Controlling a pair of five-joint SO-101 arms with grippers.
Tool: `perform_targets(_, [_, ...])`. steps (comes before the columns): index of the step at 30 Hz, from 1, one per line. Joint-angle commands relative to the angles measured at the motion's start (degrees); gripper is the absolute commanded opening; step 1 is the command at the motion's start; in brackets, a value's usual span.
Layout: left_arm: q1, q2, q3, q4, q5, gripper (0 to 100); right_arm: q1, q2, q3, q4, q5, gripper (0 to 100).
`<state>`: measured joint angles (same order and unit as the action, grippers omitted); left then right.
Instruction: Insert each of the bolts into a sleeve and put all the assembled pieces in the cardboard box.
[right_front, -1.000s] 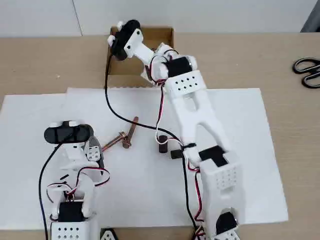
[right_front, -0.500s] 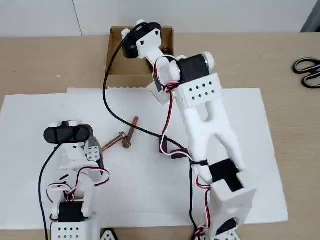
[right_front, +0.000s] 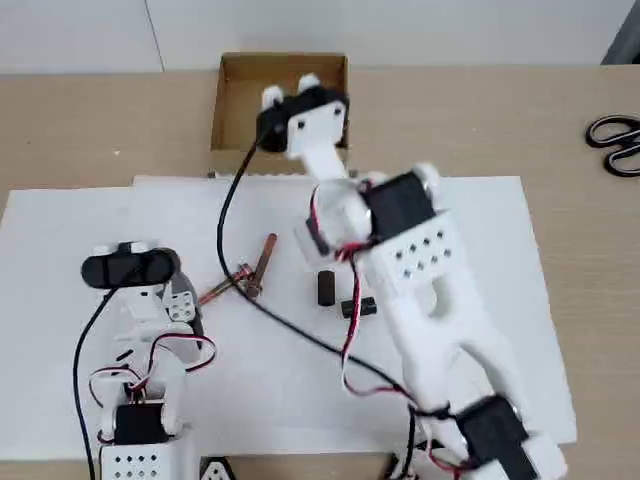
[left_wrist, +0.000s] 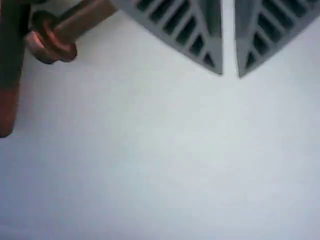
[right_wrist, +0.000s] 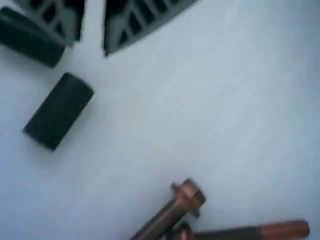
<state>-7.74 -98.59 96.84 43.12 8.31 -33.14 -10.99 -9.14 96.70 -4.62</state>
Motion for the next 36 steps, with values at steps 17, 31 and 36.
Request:
perform_targets(17, [-0.53,-0.53,-0.22,0.26,0.0,1,-1.54,14.29,5.36,-1.01,-17.41,4.1])
perform_targets(31, [-0.44,-0.53,-0.22,0.26,0.0,1,-0.22,18.77,5.45,-5.32,-17.05,8.0])
perform_targets(36, [-0.44,-0.53,-0.22,0.26,0.0,1,0.92,18.77,5.45,-5.41,-17.05,20.6])
